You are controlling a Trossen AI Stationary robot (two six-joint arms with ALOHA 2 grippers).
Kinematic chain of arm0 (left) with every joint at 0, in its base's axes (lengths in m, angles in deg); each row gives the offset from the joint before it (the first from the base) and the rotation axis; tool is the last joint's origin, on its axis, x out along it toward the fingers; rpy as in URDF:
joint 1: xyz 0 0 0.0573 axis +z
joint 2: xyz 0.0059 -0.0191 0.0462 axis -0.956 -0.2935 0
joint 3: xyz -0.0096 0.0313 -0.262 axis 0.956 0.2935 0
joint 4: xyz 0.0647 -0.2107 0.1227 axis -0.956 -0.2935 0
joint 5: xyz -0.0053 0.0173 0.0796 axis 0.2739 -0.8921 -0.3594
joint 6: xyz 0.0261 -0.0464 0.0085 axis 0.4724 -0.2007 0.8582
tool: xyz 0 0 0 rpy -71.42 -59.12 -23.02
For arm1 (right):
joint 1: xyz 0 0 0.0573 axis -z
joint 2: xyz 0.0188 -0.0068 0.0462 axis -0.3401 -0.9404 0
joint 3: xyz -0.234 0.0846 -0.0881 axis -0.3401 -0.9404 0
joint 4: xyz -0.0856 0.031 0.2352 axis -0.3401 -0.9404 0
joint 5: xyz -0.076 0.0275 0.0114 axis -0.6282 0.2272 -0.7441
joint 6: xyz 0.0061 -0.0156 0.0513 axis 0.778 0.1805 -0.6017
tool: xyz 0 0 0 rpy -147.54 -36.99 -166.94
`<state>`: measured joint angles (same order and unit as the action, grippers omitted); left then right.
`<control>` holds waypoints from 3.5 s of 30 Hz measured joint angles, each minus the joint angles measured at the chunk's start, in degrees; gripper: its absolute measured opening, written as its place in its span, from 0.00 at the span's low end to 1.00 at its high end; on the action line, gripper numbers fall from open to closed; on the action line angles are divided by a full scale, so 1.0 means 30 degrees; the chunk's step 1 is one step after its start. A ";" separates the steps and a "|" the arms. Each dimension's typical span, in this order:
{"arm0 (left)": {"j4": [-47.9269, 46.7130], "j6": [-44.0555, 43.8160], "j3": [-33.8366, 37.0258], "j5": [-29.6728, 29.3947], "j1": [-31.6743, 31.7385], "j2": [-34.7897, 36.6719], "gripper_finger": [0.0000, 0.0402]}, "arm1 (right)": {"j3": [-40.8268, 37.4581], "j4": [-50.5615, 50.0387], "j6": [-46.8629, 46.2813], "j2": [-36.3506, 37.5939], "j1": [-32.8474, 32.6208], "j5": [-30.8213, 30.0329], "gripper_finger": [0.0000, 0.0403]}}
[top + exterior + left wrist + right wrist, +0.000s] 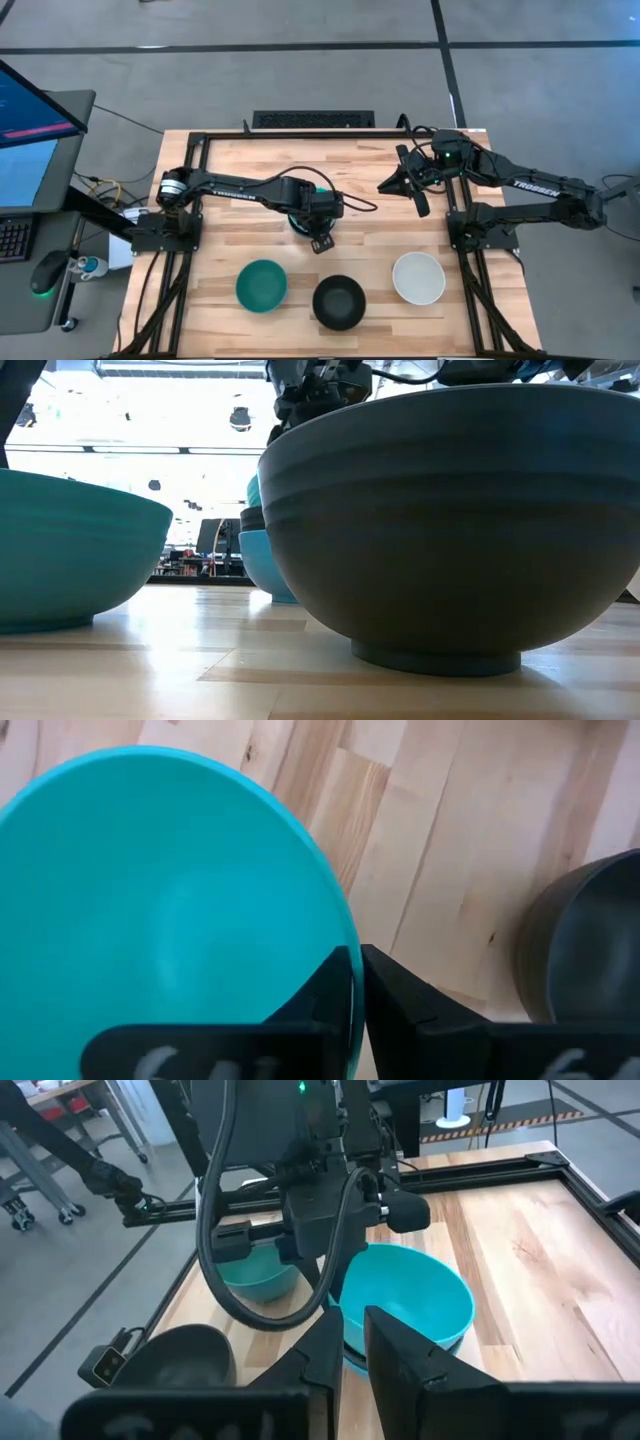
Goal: Nest bowls inside each other
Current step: Stack the light blue bowl on top of the stacked black bowl, then stack the white bowl on top of the light blue bowl
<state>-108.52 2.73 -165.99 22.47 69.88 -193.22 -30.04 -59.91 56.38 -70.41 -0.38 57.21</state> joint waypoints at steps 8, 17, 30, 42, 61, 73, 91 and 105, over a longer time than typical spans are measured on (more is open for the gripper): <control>0.0016 -0.0003 0.0117 0.0802 0.0022 -0.0837 0.04 | 0.0000 0.0000 0.0088 -0.0007 0.0000 0.0000 0.17; 0.0284 0.0012 0.0109 0.1554 0.0044 -0.1617 0.07 | 0.0000 -0.0064 0.0120 -0.0007 0.0000 0.0007 0.17; 0.0611 -0.0076 -0.0943 0.1721 0.0284 -0.1719 0.23 | 0.0000 -0.0131 0.0117 -0.0007 0.0000 0.0007 0.17; -0.0718 0.0741 -0.4765 0.1322 0.0212 -0.1712 0.24 | 0.0000 -0.2288 0.0230 0.0029 -0.0237 0.1949 0.17; 0.1832 0.3359 -0.9326 0.0141 -0.0048 -0.1603 0.24 | -0.1816 -0.6232 -0.0930 0.7345 -0.1519 -0.0501 0.17; 0.7448 0.2853 -0.5915 0.1500 -0.0378 -0.1698 0.24 | -0.5791 -0.5120 -0.4174 1.2292 -0.2523 -0.1107 0.17; 1.3933 0.1450 -0.3257 0.1720 0.0310 -0.1574 0.24 | -0.5785 -0.7941 -0.7814 1.2052 -0.4479 -0.1770 0.17; 1.3072 0.2984 -0.3257 0.3177 0.0313 -0.1574 0.24 | -0.5756 -1.1691 -1.1002 0.7939 -0.9752 -0.3517 0.17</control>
<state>-69.30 11.69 -175.76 32.00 70.82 -197.94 -47.31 -94.98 23.37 -46.60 -29.63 46.66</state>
